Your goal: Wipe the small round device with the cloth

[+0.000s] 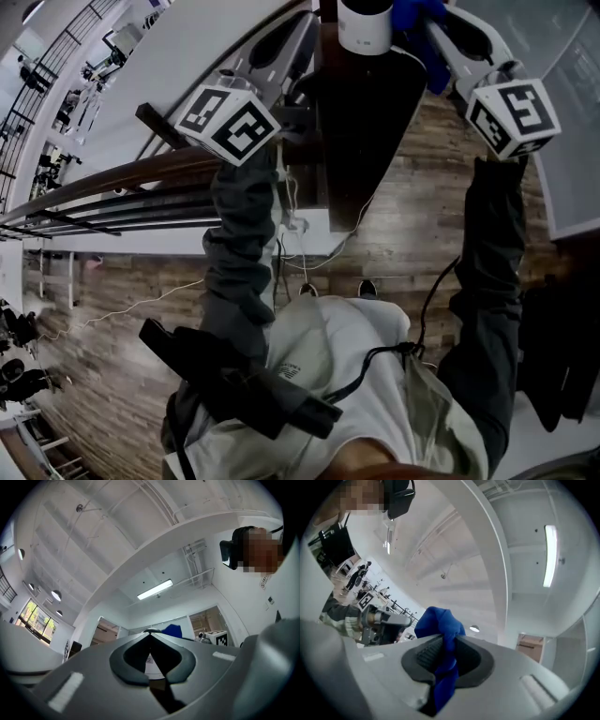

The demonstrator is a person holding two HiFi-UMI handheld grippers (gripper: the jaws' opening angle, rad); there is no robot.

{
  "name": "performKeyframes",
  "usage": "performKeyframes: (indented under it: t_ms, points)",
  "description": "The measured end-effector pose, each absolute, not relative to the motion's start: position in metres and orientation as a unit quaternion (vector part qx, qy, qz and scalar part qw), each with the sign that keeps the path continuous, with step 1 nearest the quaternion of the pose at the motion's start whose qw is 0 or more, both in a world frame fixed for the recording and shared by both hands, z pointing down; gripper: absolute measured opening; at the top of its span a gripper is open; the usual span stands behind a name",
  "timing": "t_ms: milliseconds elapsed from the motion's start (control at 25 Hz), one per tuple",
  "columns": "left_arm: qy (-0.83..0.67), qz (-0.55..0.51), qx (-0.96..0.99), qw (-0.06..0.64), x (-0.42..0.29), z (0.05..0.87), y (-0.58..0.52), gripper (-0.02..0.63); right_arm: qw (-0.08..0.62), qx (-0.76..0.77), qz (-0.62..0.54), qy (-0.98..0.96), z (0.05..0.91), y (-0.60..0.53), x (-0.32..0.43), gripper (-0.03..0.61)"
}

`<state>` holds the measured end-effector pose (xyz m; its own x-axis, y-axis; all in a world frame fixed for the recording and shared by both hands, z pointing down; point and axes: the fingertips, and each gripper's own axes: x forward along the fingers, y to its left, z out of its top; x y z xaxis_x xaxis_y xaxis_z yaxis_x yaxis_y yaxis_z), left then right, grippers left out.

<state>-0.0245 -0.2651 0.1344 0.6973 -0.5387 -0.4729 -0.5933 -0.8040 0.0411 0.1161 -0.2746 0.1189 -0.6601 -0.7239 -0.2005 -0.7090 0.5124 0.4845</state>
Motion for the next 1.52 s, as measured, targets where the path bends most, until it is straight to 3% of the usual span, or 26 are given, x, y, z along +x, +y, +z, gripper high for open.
performKeyframes:
  t_ms: [80, 280, 480, 600, 1280, 1400, 1520]
  points:
    - [0.308, 0.237, -0.920, 0.056, -0.024, 0.136, -0.266, -0.003, 0.014, 0.427, -0.317, -0.846, 0.093, -0.271, 0.110, 0.054]
    - [0.313, 0.240, -0.917, 0.058, -0.028, 0.136, -0.266, -0.003, 0.104, 0.411, -0.468, -0.776, 0.056, -0.255, 0.050, 0.054]
    - [0.312, 0.241, -0.917, 0.057, -0.029, 0.140, -0.268, -0.003, 0.285, 0.413, -0.583, -0.639, 0.080, -0.272, 0.010, 0.054]
    - [0.315, 0.242, -0.916, 0.054, -0.031, 0.142, -0.269, -0.003, 0.329, 0.394, -0.613, -0.601, 0.098, -0.274, -0.006, 0.054]
    - [0.344, 0.254, -0.903, 0.040, -0.047, 0.159, -0.286, -0.003, 0.366, 0.326, -0.558, -0.669, 0.189, -0.249, 0.001, 0.054]
    - [0.339, 0.254, -0.905, 0.043, -0.047, 0.155, -0.286, -0.003, 0.327, 0.329, -0.543, -0.699, 0.187, -0.240, 0.006, 0.054]
    - [0.334, 0.251, -0.907, 0.043, -0.045, 0.154, -0.288, -0.003, 0.222, 0.406, -0.567, -0.682, 0.142, -0.235, 0.016, 0.054]
